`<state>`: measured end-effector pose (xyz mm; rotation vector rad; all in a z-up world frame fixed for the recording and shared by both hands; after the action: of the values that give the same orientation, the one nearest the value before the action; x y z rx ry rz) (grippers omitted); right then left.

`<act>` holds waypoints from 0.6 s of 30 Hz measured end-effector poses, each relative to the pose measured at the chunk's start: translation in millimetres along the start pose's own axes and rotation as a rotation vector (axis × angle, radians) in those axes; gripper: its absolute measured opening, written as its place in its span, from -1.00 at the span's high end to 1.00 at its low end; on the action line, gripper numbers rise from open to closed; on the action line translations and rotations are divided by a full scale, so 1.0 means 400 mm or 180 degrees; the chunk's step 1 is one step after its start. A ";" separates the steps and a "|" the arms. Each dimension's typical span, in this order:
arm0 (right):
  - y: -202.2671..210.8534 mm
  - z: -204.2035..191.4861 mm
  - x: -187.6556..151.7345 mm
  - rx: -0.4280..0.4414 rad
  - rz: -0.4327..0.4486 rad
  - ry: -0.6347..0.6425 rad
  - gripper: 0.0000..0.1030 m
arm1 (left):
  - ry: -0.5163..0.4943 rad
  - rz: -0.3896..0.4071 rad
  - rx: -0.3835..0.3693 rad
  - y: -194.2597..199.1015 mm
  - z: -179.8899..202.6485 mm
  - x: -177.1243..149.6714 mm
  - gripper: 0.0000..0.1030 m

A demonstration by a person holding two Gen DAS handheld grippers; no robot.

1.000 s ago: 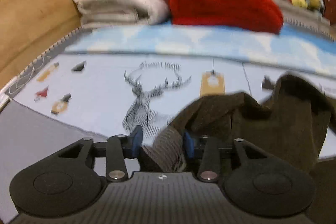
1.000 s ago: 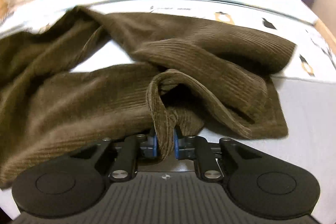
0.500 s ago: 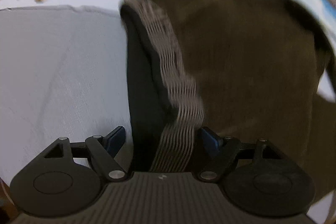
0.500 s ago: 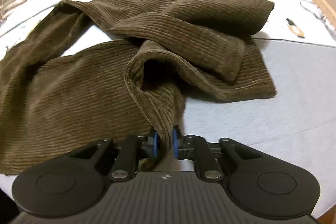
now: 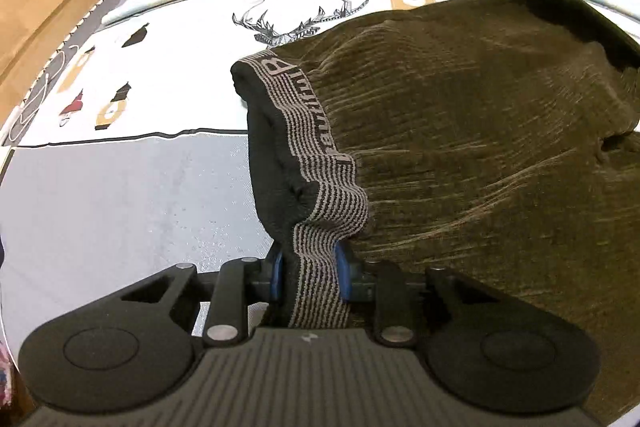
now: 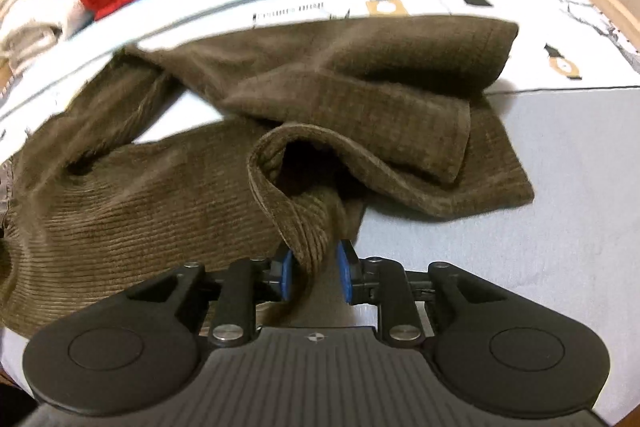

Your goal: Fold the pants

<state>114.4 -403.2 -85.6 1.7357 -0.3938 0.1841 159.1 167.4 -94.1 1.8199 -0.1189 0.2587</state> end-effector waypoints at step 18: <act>-0.062 0.389 0.034 0.0396 0.0072 -0.2474 0.43 | 0.0473 -0.0487 -0.0490 0.052 0.000 -0.020 -0.11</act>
<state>121.5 -553.2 -135.7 1.8784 -0.9795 -0.4790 146.8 161.6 -76.3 1.6416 0.1021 0.2681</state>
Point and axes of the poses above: each gripper's, at about its wrist camera, not at the fingertips, and y roughly against the way its jaws point, z to its right, x to its top, the point moved 1 cm from there along -y, roughly the way its jaws point, and after that the axes turned 14 degrees about -z, right-handed, at the moved point
